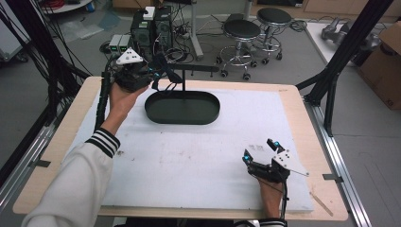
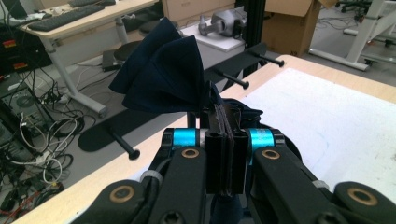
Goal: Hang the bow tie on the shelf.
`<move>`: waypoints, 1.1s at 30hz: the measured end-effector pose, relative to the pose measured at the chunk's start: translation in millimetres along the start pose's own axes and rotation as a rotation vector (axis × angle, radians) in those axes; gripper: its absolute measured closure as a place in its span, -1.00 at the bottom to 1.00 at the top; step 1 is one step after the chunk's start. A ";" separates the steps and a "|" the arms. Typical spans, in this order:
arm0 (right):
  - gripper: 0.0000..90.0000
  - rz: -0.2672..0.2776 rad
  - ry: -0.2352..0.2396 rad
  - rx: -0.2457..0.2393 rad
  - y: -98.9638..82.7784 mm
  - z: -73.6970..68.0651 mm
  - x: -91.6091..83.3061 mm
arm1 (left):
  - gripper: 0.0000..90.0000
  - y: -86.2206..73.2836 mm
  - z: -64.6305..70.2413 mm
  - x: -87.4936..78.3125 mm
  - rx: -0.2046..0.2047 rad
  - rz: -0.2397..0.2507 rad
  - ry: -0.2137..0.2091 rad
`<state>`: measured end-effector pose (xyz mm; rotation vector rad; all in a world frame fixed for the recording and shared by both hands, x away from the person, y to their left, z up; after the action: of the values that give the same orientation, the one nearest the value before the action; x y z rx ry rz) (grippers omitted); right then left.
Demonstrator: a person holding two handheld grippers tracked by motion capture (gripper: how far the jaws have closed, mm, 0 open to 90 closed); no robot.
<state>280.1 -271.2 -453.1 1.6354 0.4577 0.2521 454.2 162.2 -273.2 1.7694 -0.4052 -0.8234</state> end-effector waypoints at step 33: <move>-0.92 0.003 0.005 0.020 0.0 1.4 -0.5 | 0.97 4.9 -0.5 42.6 0.031 0.037 0.116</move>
<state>280.3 -272.7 -453.2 1.6551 0.4621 0.2547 485.0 134.0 -282.7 1.8230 -0.3753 -0.6882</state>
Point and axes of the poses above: each handheld gripper's, and its own axes: x roughly forward along the jaws, y roughly out of its top, z roughly to its right, the point moved 1 cm from there along x, roughly forward along the jaws, and after that the axes turned 6 degrees about x, right-handed, at the moved point
